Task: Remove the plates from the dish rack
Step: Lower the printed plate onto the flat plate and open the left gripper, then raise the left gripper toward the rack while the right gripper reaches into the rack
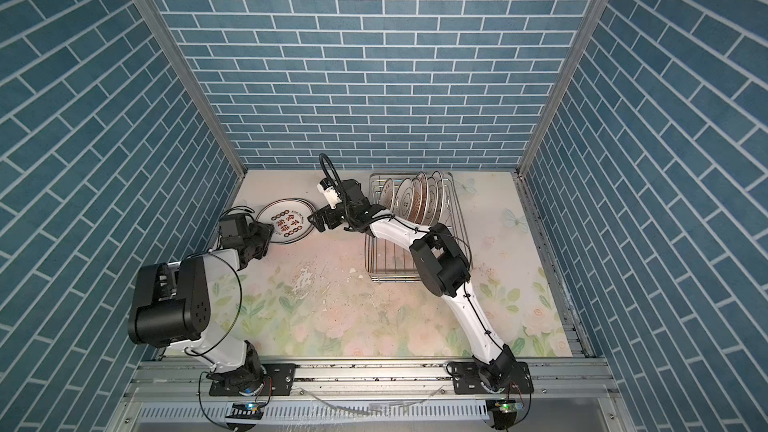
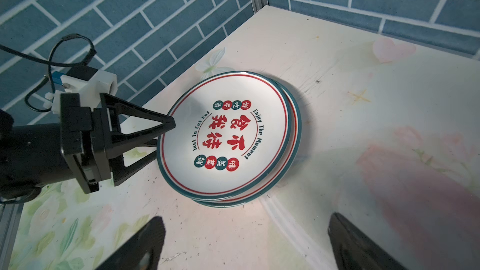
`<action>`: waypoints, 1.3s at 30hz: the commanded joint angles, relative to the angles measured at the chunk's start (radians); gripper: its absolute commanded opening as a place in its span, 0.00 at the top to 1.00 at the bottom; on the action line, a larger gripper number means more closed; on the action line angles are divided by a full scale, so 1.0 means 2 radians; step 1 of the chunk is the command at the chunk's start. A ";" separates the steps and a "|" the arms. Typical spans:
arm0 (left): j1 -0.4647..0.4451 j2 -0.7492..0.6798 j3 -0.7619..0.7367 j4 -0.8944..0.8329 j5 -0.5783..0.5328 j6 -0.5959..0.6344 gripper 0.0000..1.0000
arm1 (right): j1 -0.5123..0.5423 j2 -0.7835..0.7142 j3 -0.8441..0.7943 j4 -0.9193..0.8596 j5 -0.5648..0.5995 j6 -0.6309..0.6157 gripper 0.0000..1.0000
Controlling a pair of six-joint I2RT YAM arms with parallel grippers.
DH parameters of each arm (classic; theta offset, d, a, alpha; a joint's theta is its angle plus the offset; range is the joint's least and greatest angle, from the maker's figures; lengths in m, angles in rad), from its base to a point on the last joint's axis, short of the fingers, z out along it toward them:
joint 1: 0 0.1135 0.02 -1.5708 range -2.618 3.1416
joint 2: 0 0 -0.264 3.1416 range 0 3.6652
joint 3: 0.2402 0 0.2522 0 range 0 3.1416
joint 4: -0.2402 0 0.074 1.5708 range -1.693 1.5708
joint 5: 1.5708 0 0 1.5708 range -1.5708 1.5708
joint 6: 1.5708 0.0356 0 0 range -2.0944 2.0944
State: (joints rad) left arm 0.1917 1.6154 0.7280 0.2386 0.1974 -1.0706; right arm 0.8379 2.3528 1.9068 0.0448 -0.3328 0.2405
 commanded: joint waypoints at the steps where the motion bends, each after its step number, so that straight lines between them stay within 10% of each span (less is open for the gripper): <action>1: -0.006 -0.006 0.029 -0.079 -0.029 0.023 0.40 | 0.003 -0.005 0.008 0.003 -0.005 0.018 0.01; 14: -0.038 -0.077 0.026 -0.120 -0.084 0.026 0.38 | 0.003 -0.046 -0.040 0.025 0.001 0.013 0.01; 22: -0.095 -0.204 -0.023 -0.107 -0.135 0.052 0.00 | 0.007 -0.147 -0.138 0.048 0.027 -0.014 0.01; 30: -0.174 -0.324 -0.095 -0.042 -0.155 0.100 0.00 | 0.013 -0.261 -0.244 0.065 0.083 -0.027 0.01; 39: -0.199 -0.380 -0.176 0.133 0.004 0.150 0.00 | 0.014 -0.388 -0.344 0.047 0.150 -0.019 0.01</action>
State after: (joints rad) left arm -0.1883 0.8642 0.4374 0.2977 0.0429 -0.8280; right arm 0.8597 1.6600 1.2633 0.1520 -0.1139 0.2119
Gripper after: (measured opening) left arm 0.996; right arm 0.989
